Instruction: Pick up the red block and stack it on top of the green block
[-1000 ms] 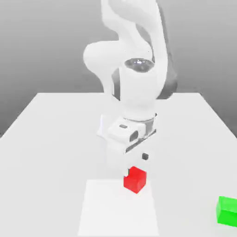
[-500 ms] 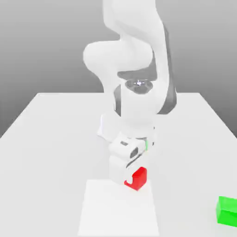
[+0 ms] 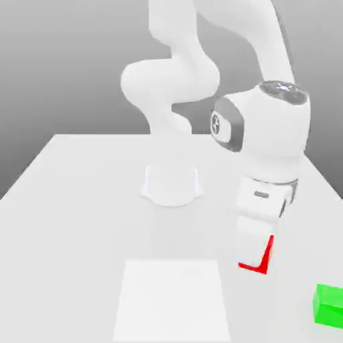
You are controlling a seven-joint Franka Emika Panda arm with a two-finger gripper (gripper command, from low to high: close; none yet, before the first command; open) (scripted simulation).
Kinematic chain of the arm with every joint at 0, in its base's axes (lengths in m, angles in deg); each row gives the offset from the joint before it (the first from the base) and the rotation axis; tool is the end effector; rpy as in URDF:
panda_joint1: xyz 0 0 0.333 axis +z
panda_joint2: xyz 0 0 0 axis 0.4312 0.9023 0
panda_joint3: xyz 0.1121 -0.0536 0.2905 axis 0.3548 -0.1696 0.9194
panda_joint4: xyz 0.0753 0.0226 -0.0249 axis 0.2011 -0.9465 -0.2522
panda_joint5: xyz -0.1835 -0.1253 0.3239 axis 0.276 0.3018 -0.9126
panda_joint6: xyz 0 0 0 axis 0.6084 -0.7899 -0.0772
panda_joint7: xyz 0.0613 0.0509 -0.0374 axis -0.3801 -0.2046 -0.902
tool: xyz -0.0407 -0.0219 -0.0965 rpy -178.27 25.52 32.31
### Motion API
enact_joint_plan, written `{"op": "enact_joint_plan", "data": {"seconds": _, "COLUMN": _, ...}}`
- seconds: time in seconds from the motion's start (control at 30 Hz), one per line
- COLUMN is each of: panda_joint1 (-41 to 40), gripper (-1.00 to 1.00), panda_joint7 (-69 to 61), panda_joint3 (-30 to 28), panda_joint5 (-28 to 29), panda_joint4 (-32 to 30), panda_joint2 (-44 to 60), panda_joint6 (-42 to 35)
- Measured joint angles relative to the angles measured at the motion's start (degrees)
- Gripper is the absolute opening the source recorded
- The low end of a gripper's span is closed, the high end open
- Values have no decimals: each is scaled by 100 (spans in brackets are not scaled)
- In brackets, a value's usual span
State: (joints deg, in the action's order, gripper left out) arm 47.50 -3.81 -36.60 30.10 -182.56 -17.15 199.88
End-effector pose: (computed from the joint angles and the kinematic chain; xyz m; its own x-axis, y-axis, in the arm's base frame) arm 0.4167 0.1983 0.2358 0.9070 0.4210 -0.0001 0.4210 -0.9069 0.0186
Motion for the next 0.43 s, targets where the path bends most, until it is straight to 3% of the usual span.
{"op": "enact_joint_plan", "data": {"seconds": 0.17, "panda_joint1": 353, "gripper": -100, "panda_joint7": -61, "panda_joint3": 362, "panda_joint5": -2, "panda_joint4": 1027, "panda_joint2": 579, "panda_joint6": -463}}
{"op": "enact_joint_plan", "data": {"seconds": 0.3, "panda_joint1": 501, "gripper": -100, "panda_joint7": 41, "panda_joint3": 330, "panda_joint5": 159, "panda_joint4": 1246, "panda_joint2": 1330, "panda_joint6": 62}}
{"op": "enact_joint_plan", "data": {"seconds": 0.33, "panda_joint1": 523, "gripper": 100, "panda_joint7": 68, "panda_joint3": 306, "panda_joint5": 196, "panda_joint4": 1260, "panda_joint2": 1478, "panda_joint6": 195}}
{"op": "enact_joint_plan", "data": {"seconds": 0.43, "panda_joint1": 523, "gripper": 100, "panda_joint7": 68, "panda_joint3": 306, "panda_joint5": 196, "panda_joint4": 1260, "panda_joint2": 1478, "panda_joint6": 195}}
